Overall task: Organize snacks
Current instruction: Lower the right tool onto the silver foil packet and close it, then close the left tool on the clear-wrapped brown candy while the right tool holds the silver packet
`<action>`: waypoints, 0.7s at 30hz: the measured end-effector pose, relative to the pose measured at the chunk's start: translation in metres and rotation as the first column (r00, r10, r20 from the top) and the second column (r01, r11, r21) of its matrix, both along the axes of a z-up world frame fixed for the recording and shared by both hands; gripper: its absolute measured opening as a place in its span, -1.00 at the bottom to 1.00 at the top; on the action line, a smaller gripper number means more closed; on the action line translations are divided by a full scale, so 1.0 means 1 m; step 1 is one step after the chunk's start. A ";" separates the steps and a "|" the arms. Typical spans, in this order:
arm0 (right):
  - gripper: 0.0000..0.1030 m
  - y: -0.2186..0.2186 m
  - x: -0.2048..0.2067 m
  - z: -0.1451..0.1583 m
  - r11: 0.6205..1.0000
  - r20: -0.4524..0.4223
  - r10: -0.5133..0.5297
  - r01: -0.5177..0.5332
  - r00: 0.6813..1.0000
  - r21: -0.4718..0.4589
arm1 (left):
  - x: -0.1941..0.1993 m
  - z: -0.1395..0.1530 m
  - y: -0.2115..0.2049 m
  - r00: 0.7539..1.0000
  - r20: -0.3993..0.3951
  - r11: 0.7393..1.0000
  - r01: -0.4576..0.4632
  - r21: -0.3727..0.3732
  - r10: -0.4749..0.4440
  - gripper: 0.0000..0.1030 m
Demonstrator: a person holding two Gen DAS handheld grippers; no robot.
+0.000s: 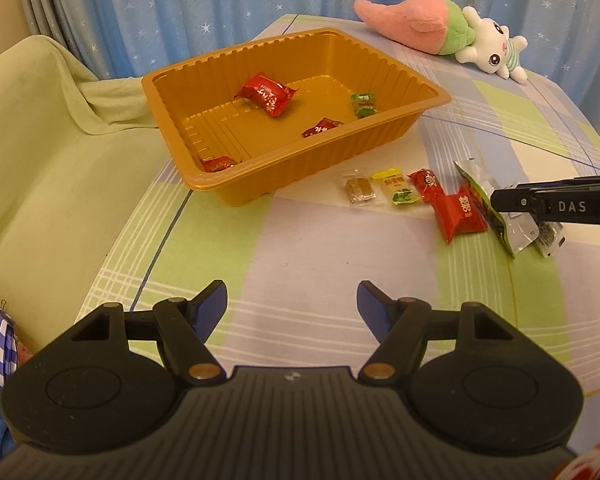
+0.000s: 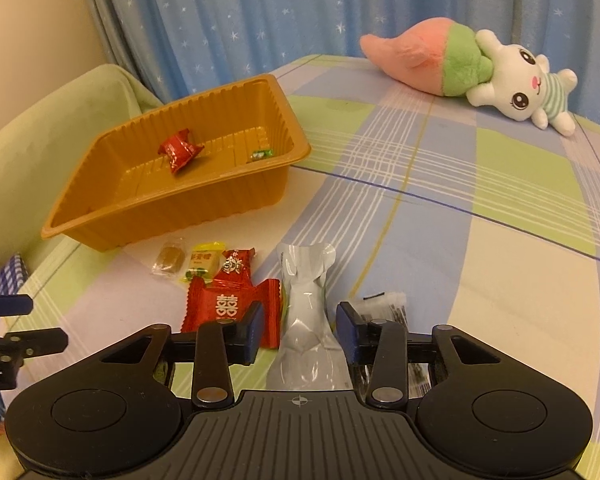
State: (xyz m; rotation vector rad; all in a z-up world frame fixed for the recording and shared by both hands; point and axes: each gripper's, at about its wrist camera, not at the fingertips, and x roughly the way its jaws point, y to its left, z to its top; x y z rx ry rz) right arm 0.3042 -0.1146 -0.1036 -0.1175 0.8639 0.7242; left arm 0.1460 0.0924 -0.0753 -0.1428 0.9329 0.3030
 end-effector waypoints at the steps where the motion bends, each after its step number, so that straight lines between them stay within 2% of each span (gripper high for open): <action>1: -0.28 0.001 0.001 -0.001 1.000 -0.002 0.004 -0.004 1.000 -0.003 | 0.000 0.000 0.001 1.000 -0.002 1.000 -0.002 0.000 0.002 0.35; 12: -0.36 0.016 0.010 -0.019 0.998 -0.009 0.029 -0.029 1.000 -0.054 | 0.006 -0.002 0.002 1.000 -0.009 1.000 -0.006 0.003 0.006 0.35; 21: -0.39 0.013 0.014 -0.023 0.999 -0.021 0.013 -0.014 1.000 -0.033 | 0.017 -0.005 0.000 1.000 -0.012 1.000 0.005 0.002 -0.005 0.35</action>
